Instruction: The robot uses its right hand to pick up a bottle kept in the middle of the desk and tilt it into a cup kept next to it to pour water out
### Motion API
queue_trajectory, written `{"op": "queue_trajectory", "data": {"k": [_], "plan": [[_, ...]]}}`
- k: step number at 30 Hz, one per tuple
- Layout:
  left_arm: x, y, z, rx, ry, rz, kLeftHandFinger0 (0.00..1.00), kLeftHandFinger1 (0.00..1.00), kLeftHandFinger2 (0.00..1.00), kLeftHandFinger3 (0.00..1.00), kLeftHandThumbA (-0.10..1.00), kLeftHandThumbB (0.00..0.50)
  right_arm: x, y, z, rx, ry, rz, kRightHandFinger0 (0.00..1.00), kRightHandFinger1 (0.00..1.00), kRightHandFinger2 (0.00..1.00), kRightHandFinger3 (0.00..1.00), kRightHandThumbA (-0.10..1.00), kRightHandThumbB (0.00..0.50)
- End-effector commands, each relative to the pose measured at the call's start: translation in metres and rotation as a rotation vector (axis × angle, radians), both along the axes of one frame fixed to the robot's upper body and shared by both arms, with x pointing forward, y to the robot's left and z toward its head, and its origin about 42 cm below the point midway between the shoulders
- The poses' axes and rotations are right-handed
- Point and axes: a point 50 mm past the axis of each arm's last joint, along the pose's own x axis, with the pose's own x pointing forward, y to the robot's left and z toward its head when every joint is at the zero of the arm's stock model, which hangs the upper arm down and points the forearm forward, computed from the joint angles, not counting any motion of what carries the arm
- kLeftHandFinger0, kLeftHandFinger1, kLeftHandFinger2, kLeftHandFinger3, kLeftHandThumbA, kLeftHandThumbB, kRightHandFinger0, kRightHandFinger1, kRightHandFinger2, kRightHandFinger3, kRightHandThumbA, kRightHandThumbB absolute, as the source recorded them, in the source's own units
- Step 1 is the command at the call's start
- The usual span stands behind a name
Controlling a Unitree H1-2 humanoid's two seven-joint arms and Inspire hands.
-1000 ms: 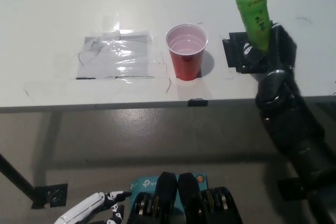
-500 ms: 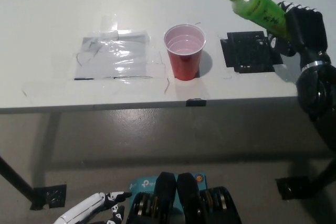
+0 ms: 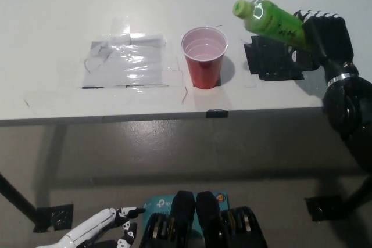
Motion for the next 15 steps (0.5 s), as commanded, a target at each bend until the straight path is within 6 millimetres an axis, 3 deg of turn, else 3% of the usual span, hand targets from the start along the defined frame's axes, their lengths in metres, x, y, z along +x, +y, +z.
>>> {"op": "queue_trajectory", "data": {"k": [1,6,15], "plan": [[0.001,0.006,0.013,0.035,-0.03,-0.037,1.0,1.0,1.0,1.0,0.97,0.315,0.008,0.016,0.034,-0.061,-0.073,0.034,0.0,0.0,0.01,0.45,0.06,0.023],[0.003,0.007,0.017,0.032,-0.034,-0.035,1.0,1.0,1.0,1.0,0.96,0.311,0.01,0.015,0.039,-0.116,-0.094,0.056,0.0,0.0,0.01,0.44,0.0,0.101],[0.002,0.006,0.017,0.044,-0.037,-0.038,1.0,1.0,1.0,1.0,0.97,0.331,0.016,0.004,0.054,-0.296,-0.142,0.086,0.0,0.0,0.0,0.43,0.03,0.09]]}}
